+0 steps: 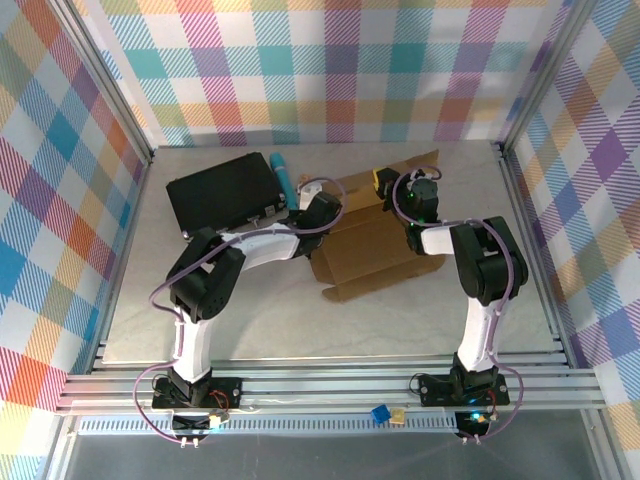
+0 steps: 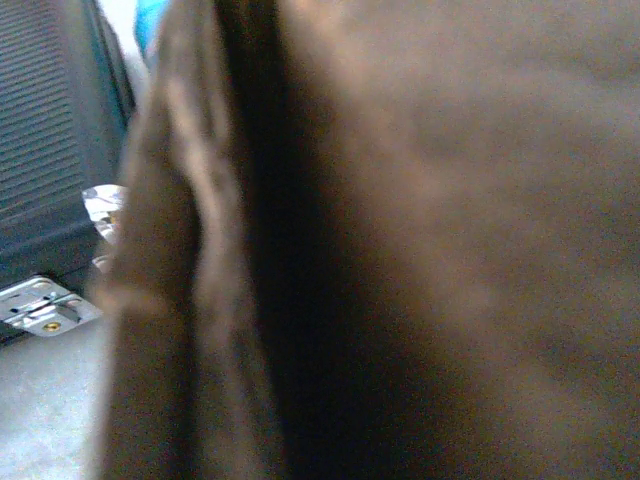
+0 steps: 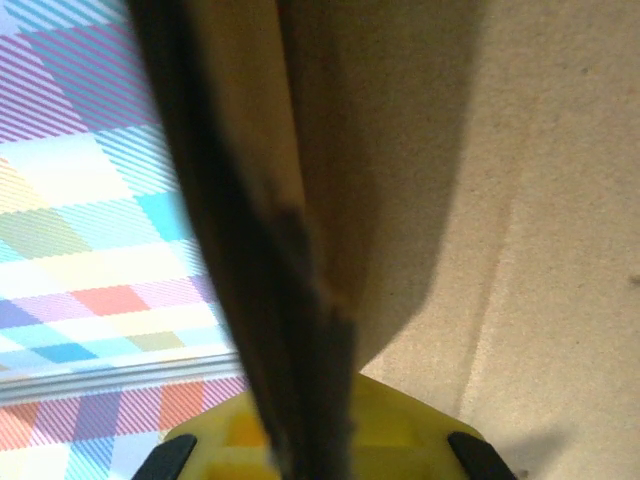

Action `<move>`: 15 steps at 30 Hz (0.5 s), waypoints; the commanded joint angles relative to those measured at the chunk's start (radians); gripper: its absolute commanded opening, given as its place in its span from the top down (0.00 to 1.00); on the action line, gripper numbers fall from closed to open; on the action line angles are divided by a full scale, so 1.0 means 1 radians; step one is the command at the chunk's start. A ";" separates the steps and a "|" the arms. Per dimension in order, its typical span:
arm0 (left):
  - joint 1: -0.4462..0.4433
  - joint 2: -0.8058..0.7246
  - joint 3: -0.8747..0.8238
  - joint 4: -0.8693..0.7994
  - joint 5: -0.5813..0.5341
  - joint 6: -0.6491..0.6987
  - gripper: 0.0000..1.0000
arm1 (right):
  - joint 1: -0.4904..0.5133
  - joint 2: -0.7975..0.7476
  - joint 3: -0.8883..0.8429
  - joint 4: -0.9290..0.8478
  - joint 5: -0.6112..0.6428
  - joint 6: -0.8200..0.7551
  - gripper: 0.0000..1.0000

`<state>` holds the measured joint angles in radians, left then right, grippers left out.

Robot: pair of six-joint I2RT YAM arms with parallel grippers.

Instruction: Fold the paper box

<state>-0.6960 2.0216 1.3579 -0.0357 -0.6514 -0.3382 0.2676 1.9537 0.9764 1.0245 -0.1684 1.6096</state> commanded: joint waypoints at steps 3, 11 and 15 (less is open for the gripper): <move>-0.031 0.087 0.117 -0.345 -0.181 -0.128 1.00 | 0.046 -0.055 0.001 -0.085 -0.071 0.000 1.00; -0.036 0.084 0.105 -0.316 -0.179 -0.110 1.00 | 0.050 -0.049 0.024 -0.108 -0.060 0.007 1.00; -0.034 0.073 0.085 -0.289 -0.182 -0.076 1.00 | 0.054 -0.058 0.027 -0.143 -0.057 0.012 1.00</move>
<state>-0.7311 2.0750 1.4750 -0.2588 -0.7891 -0.5007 0.2829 1.9285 0.9901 0.9405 -0.1574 1.6073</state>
